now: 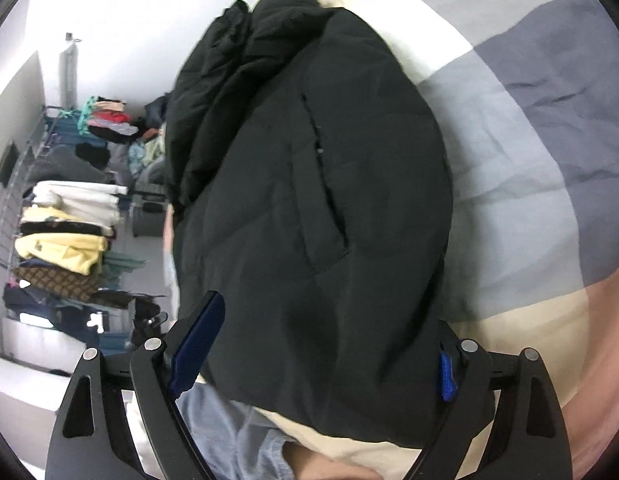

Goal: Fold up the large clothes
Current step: 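Lift the hem with both grippers and fold it over toward the collar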

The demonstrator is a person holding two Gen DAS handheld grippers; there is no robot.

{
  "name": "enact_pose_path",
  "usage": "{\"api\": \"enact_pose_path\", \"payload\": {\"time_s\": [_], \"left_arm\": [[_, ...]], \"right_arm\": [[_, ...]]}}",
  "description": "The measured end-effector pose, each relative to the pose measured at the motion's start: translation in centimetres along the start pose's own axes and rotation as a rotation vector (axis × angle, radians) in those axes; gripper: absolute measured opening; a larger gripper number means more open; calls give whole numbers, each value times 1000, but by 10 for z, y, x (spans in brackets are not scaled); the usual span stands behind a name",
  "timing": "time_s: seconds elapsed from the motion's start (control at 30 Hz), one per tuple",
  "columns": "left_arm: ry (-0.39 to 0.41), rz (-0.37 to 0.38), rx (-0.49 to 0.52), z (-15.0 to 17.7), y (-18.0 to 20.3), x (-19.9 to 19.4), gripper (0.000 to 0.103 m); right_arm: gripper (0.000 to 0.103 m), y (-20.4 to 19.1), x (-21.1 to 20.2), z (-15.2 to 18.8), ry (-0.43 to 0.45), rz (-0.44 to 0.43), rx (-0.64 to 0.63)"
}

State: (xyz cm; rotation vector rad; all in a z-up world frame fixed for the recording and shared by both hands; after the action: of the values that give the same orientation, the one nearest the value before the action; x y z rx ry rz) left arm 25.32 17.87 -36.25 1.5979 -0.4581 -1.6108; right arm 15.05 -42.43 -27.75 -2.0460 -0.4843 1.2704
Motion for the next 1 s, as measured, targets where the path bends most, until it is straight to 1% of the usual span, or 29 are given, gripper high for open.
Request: {"api": "enact_pose_path", "payload": {"time_s": [0.13,0.17,0.23,0.27,0.3,0.33,0.43,0.47,0.5,0.53,0.57,0.6,0.63,0.7,0.8,0.9,1.0], "left_arm": [[-15,-43,-17,-6,-8,13,99],[-17,-43,-17,-7,-5,17,98],[-29,-38,7,-7,3,22,92],[-42,-21,21,-5,10,24,86],[-45,-10,33,-2,15,26,84],[-46,-5,44,0,19,28,83],[-42,11,67,4,32,30,71],[-41,19,68,5,35,30,65],[-30,18,74,7,41,30,59],[-22,14,79,7,45,31,56],[-12,12,81,9,46,29,47],[3,14,74,11,49,27,40],[18,22,65,13,51,23,35],[57,37,63,18,57,17,19],[112,54,70,27,62,-3,9],[166,85,96,42,77,-20,6],[186,106,113,59,81,-29,5]], "right_arm": [[88,19,14,3,-44,81,68],[88,22,16,3,-50,82,81],[88,19,18,3,-53,66,73],[88,16,19,3,-55,46,60],[88,10,20,2,-55,17,41],[88,1,21,2,-50,-12,10],[83,-20,20,2,-27,-69,-78],[75,-23,20,1,-20,-75,-93],[64,-25,20,0,-16,-75,-106],[56,-27,20,0,-8,-71,-117],[38,-29,20,-1,1,-66,-126],[22,-29,16,0,11,-60,-139],[17,-30,14,1,20,-53,-153],[9,-33,6,1,38,-41,-182],[6,-56,-6,-3,90,-35,-272],[4,-72,-27,-4,153,-50,-325],[4,-81,-45,2,205,-67,-351]]}}
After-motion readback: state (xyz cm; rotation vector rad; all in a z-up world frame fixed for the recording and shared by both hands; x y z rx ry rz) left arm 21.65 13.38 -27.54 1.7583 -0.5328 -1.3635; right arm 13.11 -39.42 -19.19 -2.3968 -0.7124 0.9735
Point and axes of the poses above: each gripper's, at about its wrist camera, not at the fingertips, and x roughly the way its jaws point, y to its right, z to its underside, the point moved 3 cm from there along x, roughly the way its jaws point, and after that the axes turned 11 degrees about -x, right-handed, at the moved point
